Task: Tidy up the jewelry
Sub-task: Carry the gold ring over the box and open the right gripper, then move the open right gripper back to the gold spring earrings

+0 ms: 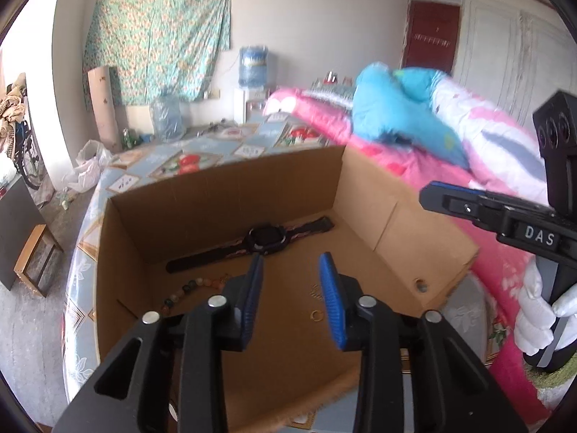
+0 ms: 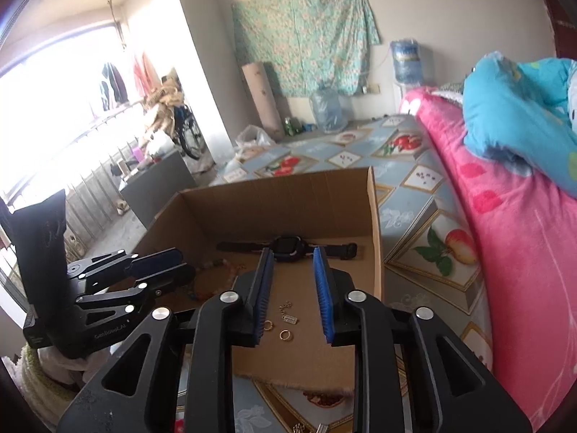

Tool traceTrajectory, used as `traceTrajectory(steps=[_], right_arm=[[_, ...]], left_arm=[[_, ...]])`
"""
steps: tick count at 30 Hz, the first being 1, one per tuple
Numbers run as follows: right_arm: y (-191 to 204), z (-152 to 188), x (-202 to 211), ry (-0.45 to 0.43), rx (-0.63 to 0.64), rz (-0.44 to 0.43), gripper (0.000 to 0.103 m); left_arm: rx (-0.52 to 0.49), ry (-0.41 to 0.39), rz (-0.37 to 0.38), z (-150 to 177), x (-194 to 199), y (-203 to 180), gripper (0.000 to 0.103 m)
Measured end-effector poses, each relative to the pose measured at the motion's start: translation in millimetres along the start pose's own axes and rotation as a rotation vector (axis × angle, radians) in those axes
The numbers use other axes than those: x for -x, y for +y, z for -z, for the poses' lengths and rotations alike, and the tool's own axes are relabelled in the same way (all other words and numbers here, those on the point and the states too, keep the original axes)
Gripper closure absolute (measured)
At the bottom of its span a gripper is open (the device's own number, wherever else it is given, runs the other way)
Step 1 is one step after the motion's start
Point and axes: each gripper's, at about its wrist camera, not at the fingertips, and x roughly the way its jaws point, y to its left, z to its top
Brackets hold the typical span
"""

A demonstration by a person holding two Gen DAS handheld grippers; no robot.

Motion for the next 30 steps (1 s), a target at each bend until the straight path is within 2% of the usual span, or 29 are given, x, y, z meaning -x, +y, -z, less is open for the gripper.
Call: traceTrajectory(steps=[5,9,13,16,19,23,27,30], right_arm=[[-2,15,38,-0.072,0.006,-0.015,0.068],[-11,39,63,-0.078,-0.022,-0.007,0.068],[-23,62,69,-0.017,-0.068,0.014,0.068],[-29,83,62,0.055,-0.106,0.032,0.068],[-30,105,50,0.121,-0.141,0.029,0.067],[-25,126,32,0.198,-0.148,0.068,0.067],[-21,135,22,0.233,-0.151,0.064,0.067],[-18,136,18,0.245,-0.140,0.076,0.067]], left_arm=[[-0.033,-0.085,0.044,16,40,-11,0.058],[-0.050,-0.095,0.093,40,66,-20,0.051],[-0.040,-0.060,0.149,60,75,-30,0.048],[-0.039,-0.005,0.178,76,72,-43,0.046],[-0.054,0.047,0.159,88,61,-56,0.045],[-0.097,0.146,0.080,105,33,-73,0.045],[-0.142,0.195,0.043,114,14,-82,0.045],[-0.141,0.217,0.041,119,6,-84,0.045]])
